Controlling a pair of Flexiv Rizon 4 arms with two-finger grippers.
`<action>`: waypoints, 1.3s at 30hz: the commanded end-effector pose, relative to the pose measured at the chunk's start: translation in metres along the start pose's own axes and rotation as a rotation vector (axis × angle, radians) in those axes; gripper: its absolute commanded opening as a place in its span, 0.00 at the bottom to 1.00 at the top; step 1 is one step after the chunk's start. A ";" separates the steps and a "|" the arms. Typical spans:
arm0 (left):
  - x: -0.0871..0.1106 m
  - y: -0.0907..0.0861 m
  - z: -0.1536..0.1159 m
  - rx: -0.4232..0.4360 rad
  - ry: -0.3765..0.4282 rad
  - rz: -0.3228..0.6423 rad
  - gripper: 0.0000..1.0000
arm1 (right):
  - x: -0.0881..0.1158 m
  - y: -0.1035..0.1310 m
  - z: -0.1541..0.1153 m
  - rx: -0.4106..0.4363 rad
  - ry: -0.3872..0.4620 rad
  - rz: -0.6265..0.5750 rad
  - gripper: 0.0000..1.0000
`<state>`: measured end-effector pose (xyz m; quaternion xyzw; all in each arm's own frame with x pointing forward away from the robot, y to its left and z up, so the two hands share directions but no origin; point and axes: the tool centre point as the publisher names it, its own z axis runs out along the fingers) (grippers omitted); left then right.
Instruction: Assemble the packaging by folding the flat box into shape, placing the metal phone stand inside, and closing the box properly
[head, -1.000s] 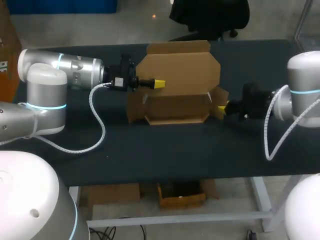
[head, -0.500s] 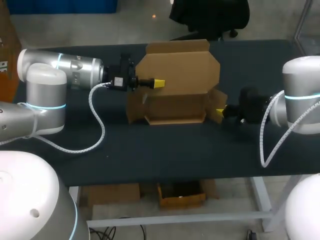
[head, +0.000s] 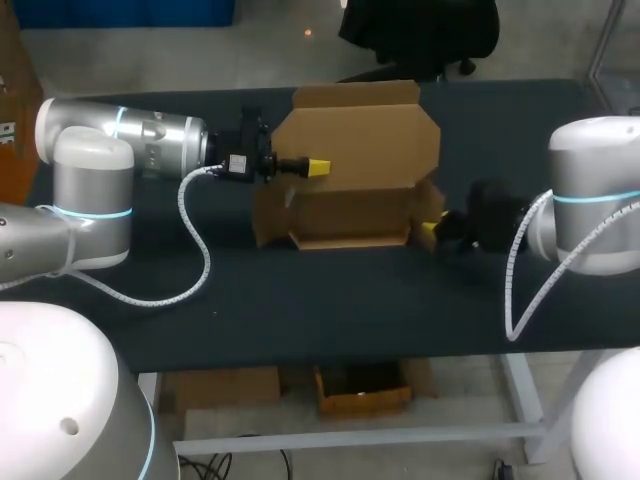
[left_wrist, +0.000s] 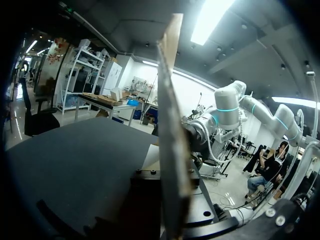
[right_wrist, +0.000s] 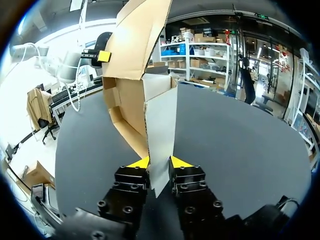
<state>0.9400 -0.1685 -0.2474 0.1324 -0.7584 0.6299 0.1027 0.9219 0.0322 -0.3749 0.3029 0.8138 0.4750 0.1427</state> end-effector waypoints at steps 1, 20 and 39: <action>-0.002 0.004 0.002 0.001 0.000 0.000 0.00 | 0.006 -0.003 0.007 -0.008 -0.010 0.002 0.22; -0.002 0.004 0.002 0.001 0.000 0.000 0.00 | 0.037 -0.005 0.016 -0.005 -0.016 0.010 0.28; -0.002 0.004 0.002 0.001 0.000 0.000 0.00 | 0.074 -0.014 -0.003 -0.001 -0.068 0.017 0.31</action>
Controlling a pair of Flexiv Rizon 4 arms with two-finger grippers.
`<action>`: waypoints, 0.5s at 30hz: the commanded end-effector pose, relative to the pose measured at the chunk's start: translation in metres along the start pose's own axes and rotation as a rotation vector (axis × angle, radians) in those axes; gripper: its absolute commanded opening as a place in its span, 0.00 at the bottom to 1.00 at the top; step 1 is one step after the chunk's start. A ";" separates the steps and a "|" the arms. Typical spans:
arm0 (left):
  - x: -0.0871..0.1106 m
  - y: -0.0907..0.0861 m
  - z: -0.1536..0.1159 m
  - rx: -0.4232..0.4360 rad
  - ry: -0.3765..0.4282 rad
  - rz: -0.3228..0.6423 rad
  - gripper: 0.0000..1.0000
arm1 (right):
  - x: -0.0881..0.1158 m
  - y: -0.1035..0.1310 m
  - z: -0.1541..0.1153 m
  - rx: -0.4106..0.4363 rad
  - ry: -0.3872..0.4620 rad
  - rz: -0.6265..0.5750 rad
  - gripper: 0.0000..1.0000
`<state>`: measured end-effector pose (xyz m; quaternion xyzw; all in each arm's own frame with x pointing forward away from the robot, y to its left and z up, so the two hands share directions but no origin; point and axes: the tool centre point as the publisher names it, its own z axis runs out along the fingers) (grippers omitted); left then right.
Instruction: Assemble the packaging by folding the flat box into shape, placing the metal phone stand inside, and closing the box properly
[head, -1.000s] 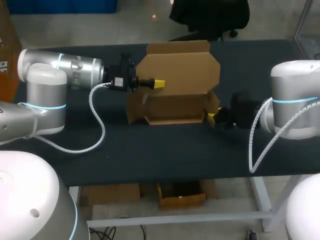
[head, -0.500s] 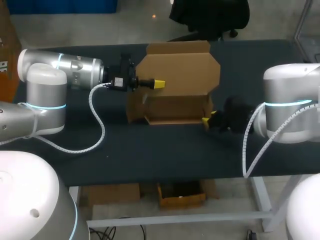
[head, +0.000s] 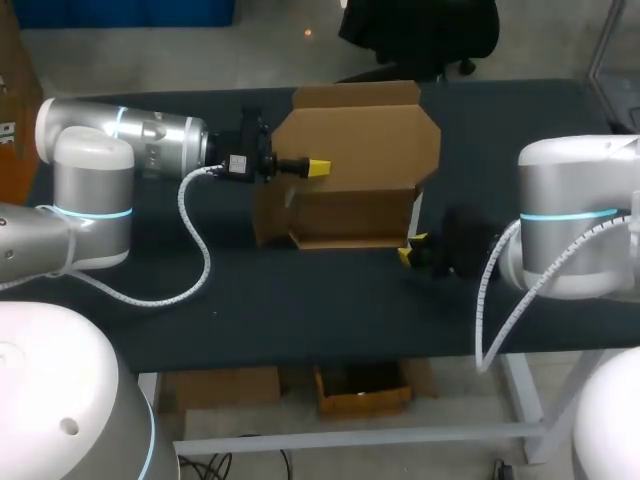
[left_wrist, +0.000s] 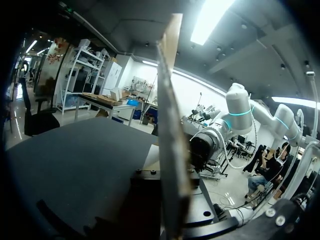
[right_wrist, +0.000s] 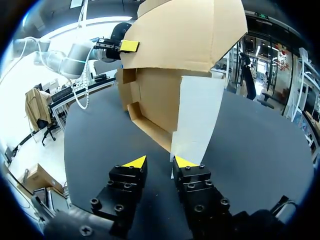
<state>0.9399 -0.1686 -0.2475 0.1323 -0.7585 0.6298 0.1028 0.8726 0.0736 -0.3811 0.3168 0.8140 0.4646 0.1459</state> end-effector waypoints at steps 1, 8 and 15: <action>-0.002 0.004 0.002 0.001 0.000 0.000 0.00 | 0.012 -0.008 -0.011 -0.020 -0.049 0.005 0.31; -0.002 0.004 0.002 0.001 0.000 0.000 0.00 | 0.022 -0.024 -0.030 -0.012 -0.099 0.039 0.32; -0.002 0.004 0.002 0.001 0.000 0.000 0.00 | 0.028 -0.033 -0.049 -0.016 -0.135 0.055 0.31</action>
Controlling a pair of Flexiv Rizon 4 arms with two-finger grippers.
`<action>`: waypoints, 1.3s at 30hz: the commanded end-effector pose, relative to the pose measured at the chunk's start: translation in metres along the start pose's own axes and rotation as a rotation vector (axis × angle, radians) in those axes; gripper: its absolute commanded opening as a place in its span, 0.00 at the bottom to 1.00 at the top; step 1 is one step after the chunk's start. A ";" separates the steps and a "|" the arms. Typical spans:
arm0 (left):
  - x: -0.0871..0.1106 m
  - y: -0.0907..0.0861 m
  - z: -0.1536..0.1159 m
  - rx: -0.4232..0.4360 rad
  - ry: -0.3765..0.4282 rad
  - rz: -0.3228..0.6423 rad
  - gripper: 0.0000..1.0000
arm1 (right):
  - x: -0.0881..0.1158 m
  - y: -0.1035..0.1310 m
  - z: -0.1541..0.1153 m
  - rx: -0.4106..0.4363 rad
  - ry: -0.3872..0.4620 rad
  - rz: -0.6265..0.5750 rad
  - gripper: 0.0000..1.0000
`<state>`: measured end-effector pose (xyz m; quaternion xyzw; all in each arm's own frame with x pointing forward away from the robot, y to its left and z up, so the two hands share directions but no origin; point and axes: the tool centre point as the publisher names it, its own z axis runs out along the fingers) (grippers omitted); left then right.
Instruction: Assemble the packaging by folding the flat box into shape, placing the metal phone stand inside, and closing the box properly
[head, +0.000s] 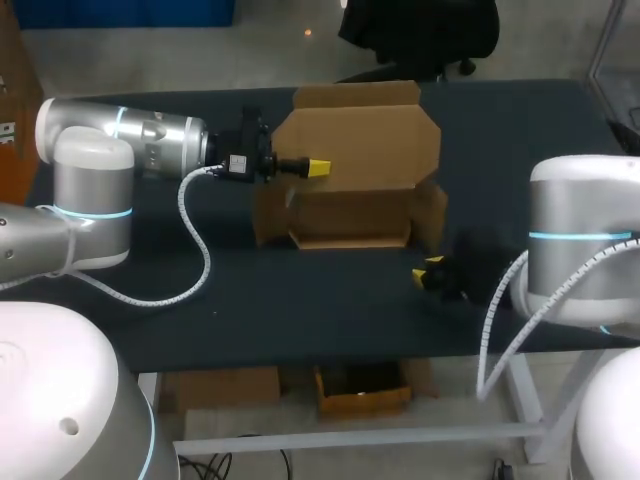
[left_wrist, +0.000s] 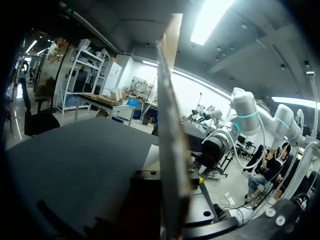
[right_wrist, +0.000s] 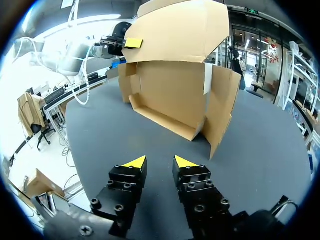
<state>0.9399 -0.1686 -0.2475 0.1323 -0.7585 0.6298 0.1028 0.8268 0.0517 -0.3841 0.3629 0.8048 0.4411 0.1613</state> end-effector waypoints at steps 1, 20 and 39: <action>-0.002 0.004 0.002 0.001 0.000 0.000 0.00 | 0.007 -0.007 -0.015 -0.052 -0.054 0.000 0.31; -0.002 0.004 0.002 0.001 0.000 0.000 0.00 | -0.009 -0.007 -0.062 -0.072 -0.049 -0.029 0.32; -0.002 0.004 0.002 0.001 0.000 0.000 0.00 | -0.013 -0.020 -0.112 -0.080 -0.046 -0.072 0.33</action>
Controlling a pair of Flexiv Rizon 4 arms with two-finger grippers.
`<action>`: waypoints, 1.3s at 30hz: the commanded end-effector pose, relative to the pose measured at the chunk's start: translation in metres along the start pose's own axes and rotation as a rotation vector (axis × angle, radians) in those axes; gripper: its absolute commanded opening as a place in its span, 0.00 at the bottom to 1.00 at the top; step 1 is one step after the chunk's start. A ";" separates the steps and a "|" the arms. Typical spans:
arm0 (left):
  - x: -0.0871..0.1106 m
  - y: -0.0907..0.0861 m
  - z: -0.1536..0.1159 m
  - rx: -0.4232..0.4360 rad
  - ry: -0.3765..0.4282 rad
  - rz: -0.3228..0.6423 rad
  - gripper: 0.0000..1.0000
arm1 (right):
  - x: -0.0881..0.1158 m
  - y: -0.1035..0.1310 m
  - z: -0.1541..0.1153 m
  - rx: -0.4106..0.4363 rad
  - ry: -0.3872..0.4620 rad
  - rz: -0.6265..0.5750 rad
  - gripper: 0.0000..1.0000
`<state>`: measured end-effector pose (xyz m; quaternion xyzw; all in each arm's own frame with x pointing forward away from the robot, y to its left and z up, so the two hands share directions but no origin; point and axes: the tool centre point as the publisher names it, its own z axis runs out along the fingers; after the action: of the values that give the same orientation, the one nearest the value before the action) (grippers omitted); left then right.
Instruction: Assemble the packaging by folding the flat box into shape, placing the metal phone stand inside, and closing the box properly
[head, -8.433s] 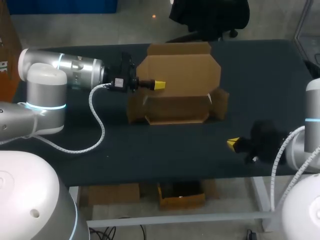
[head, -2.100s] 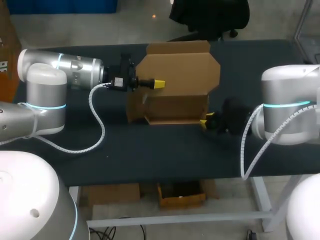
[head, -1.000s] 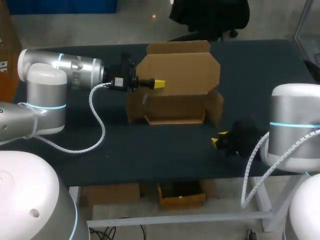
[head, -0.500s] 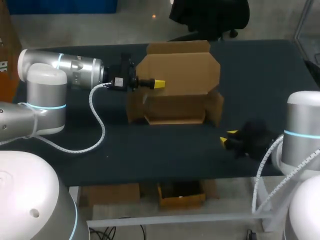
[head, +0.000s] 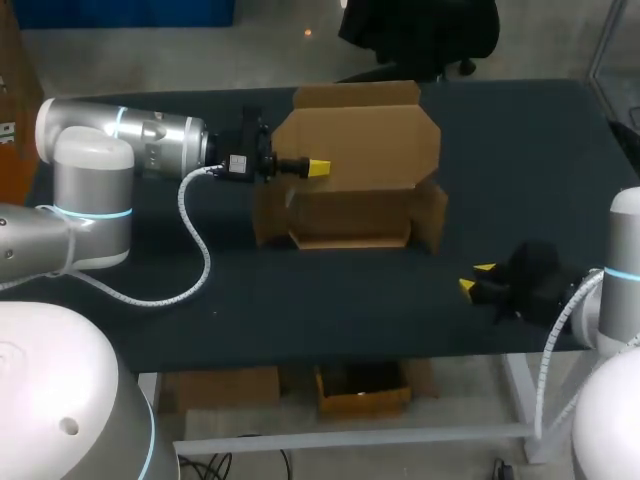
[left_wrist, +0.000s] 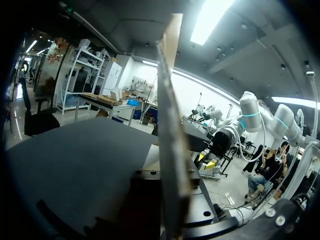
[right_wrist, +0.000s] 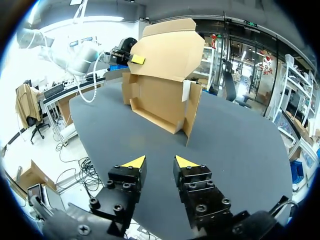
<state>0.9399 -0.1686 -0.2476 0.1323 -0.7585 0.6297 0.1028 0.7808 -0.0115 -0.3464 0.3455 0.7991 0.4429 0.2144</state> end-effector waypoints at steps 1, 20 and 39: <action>-0.002 0.004 0.002 0.001 0.000 0.000 0.00 | -0.003 -0.009 -0.029 -0.032 0.024 0.002 0.33; -0.002 0.004 0.002 0.001 -0.003 0.003 0.00 | -0.007 -0.022 -0.035 -0.042 0.026 0.016 0.31; 0.010 0.010 0.002 0.002 0.001 0.021 0.00 | -0.006 -0.018 -0.029 -0.028 0.033 0.007 0.30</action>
<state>0.9291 -0.1691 -0.2486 0.1228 -0.7598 0.6307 0.0990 0.7594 -0.0411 -0.3469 0.3375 0.7954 0.4609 0.2025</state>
